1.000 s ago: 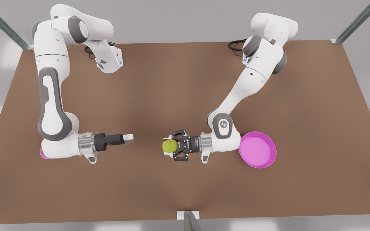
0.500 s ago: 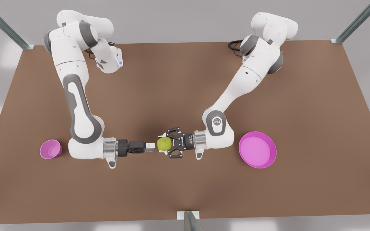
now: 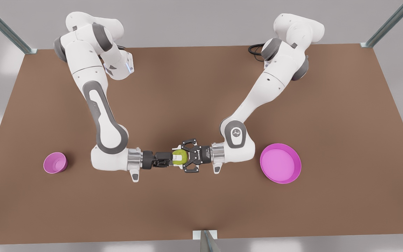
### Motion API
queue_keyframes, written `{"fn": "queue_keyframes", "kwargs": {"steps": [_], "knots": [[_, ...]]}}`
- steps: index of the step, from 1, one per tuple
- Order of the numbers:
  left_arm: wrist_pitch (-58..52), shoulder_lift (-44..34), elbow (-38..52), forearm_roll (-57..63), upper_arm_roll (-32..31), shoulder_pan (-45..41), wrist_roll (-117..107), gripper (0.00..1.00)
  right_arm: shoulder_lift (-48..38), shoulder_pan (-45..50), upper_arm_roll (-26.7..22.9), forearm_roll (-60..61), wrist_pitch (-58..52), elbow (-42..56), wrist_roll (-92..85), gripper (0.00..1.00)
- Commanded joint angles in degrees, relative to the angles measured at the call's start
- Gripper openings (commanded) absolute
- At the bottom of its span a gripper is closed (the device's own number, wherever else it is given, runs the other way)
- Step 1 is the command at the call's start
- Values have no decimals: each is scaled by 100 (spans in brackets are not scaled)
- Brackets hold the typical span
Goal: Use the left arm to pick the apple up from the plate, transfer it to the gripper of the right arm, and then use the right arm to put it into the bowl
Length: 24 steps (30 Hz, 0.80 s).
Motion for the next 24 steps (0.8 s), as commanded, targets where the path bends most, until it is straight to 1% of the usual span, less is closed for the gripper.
{"fn": "queue_keyframes", "kwargs": {"steps": [1, 3, 5, 6, 7, 11, 12, 13, 14, 15, 16, 21, 23, 24], "knots": [[-7, -12, 3, -9, -3, 0, -173, 69, -18, 33, 2, 56, 254, -20, -283, 100], [-7, -4, 3, 0, 5, 0, -173, 69, -150, -28, 107, 47, 193, -266, -327, 100], [-7, -12, -6, 0, 5, 0, -173, 69, -194, -37, 151, 47, 193, -293, -327, 100], [-7, -12, -6, 0, -3, 0, -173, 69, -194, -28, 160, 47, 219, -284, -336, 96], [-7, -12, -6, 0, -3, 0, -173, 69, -194, -19, 195, 47, 254, -284, -327, 96], [-15, -12, -6, 9, 5, 0, -164, 69, -194, -2, 221, 56, 281, -284, -327, 84], [-15, -12, -15, 9, 5, 0, -164, 69, -194, 16, 221, 56, 342, -284, -327, 77], [-15, -12, -15, 9, 5, 0, -173, 69, -194, 16, 239, 56, 360, -275, -327, 73], [-15, -12, -24, 9, 5, 0, -173, 72, -194, 16, 239, 56, 360, -275, -327, 73], [-15, -4, -41, 9, 5, 0, -182, 95, -194, 16, 239, 56, 360, -275, -318, 73], [-24, -4, -50, 9, -3, 9, -199, 100, -203, 16, 239, 56, 360, -275, -292, 73], [-59, -4, -50, 9, -3, 18, -217, 100, -291, -116, 230, -5, 298, -284, -256, 73], [-156, -4, -68, 9, -3, 53, -217, 100, -326, -265, 230, -190, 228, -293, -239, 73], [-182, -4, -77, 9, 5, 62, -217, 100, -335, -406, 230, -400, 26, -293, -239, 73]]}}
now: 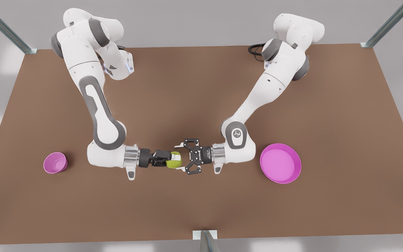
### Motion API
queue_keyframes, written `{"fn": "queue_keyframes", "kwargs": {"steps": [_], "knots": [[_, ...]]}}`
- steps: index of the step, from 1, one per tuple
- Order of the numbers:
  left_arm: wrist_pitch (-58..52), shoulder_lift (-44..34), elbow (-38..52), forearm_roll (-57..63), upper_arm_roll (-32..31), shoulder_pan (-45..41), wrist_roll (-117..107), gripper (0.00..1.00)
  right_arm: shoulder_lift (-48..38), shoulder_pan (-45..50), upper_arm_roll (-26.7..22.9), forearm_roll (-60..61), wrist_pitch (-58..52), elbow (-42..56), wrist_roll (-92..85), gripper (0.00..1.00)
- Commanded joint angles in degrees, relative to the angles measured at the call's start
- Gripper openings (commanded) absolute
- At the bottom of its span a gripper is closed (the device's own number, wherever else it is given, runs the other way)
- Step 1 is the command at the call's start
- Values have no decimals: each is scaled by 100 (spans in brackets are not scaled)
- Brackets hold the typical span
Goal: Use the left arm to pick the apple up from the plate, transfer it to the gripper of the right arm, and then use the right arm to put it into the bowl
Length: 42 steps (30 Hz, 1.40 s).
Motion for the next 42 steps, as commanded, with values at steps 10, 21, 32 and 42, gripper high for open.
{"fn": "queue_keyframes", "kwargs": {"steps": [10, 21, 32, 42], "knots": [[-4273, -740, -113, 8091, 160, 945, 1124, 100, -406, -1465, 7, -2137, -1172, -577, -102, 73], [-3950, -5573, -3110, 9164, 2031, 1807, 7656, 100, -643, -3416, 7, -4369, -2210, -568, -1068, 73], [-4319, -5073, -2592, 9173, 2076, 1746, 7472, 100, -169, -4014, -151, -5398, -1797, -32, -2403, 73], [-4266, -4396, -2091, 9014, 2067, 1754, 7367, 100, 447, -4023, -344, -5723, -461, 74, -3863, 73]]}}
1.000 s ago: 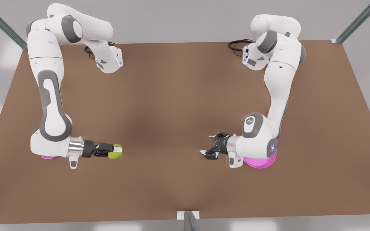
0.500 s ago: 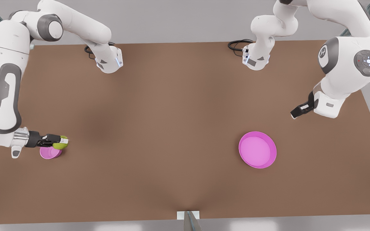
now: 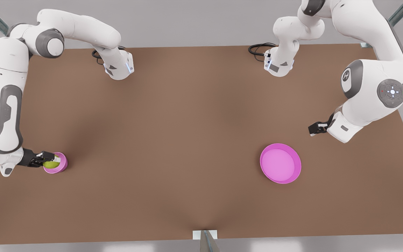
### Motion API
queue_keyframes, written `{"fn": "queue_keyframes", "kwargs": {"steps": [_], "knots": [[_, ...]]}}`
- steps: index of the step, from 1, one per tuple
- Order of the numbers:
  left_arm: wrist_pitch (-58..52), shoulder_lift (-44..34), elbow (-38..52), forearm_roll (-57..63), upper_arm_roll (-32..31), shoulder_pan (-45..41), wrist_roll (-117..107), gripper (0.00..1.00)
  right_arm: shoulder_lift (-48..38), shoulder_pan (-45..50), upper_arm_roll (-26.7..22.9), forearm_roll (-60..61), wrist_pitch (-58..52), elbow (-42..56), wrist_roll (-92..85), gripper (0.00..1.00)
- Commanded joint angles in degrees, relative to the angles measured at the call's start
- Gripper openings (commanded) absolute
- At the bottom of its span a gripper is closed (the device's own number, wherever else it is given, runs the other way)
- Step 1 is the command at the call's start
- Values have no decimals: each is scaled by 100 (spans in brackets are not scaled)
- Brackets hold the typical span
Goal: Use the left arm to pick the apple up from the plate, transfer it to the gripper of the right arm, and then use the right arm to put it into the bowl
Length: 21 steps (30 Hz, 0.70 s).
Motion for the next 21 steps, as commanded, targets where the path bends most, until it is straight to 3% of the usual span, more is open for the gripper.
{"fn": "queue_keyframes", "kwargs": {"steps": [1, 7, 8, 10, 15, 16, 18, 19, 21], "knots": [[10, 19, 6, -8, -2, 1, 1271, 100, 48, -1, -29, -58, 524, 11, -1942, 73], [10, 19, 6, -8, -2, -8, 1271, 100, 180, -1, -205, -137, 550, 91, -2240, 74], [1, 19, 6, -8, -2, -8, 1271, 100, 189, -1, -214, -137, 550, 91, -2241, 77], [10, 19, 6, -8, -2, -8, 1271, 100, 189, -1, -214, -120, 550, 91, -2214, 100], [10, 28, 6, -17, -2, -8, 1271, 100, 101, 60, -196, -181, 401, 433, -2153, 100], [10, 28, 6, -17, -2, -8, 1263, 100, -145, 210, -144, -619, -117, 784, -1671, 100], [10, 63, 6, -8, -2, -8, 1254, 100, -1410, 991, -38, -1781, -1294, 934, 464, 100], [10, 72, 15, 0, -2, -8, 1201, 100, -1779, 1729, -47, -2132, -1902, 943, 1827, 100], [18, 98, 50, 0, -2, -8, 1201, 100, -2298, 2670, -21, -2290, -1955, 891, 3506, 100]]}}
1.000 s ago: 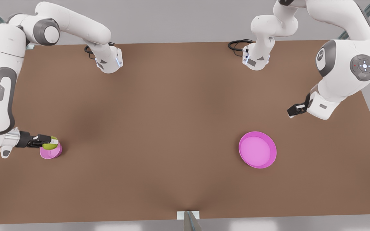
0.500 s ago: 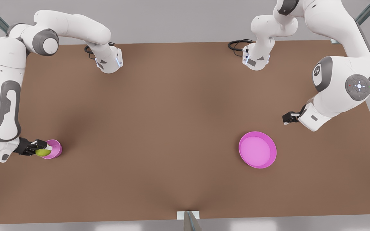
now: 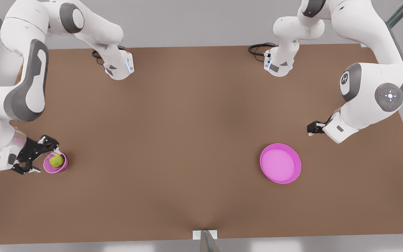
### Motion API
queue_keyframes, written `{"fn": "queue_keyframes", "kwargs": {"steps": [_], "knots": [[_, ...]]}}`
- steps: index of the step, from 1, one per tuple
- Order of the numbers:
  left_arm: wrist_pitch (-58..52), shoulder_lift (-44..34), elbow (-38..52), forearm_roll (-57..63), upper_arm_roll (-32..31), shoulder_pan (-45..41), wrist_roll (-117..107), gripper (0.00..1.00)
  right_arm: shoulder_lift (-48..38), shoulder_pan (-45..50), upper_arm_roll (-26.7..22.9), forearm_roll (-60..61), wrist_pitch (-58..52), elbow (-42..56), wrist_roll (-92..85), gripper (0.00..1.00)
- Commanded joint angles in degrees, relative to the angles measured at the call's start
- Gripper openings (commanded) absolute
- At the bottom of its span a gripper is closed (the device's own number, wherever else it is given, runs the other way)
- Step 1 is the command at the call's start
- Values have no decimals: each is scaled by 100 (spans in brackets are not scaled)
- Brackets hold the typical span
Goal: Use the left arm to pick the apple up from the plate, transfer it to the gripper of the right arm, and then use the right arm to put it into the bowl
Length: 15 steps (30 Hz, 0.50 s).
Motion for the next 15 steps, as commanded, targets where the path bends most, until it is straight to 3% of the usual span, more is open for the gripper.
{"fn": "queue_keyframes", "kwargs": {"steps": [1, 3, 6, 8, 15], "knots": [[5, 56, 62, 8, 2, 7, 338, 100, -663, 385, 105, -692, -1416, -94, 4348, 100], [5, 56, 62, 8, 2, -2, 338, 100, -1930, 297, 123, -991, -1548, -1448, 4972, 100], [-21, 47, 71, 8, 2, -2, 338, 100, -1553, 306, -80, -622, -1451, -1194, 5095, 100], [-21, 47, 71, 8, 2, -2, 338, 100, -867, 288, -115, -631, -1530, -254, 5095, 100], [-13, 56, 71, 8, -7, -2, 347, 100, -788, 279, -115, -613, -1513, -191, 5095, 100]]}}
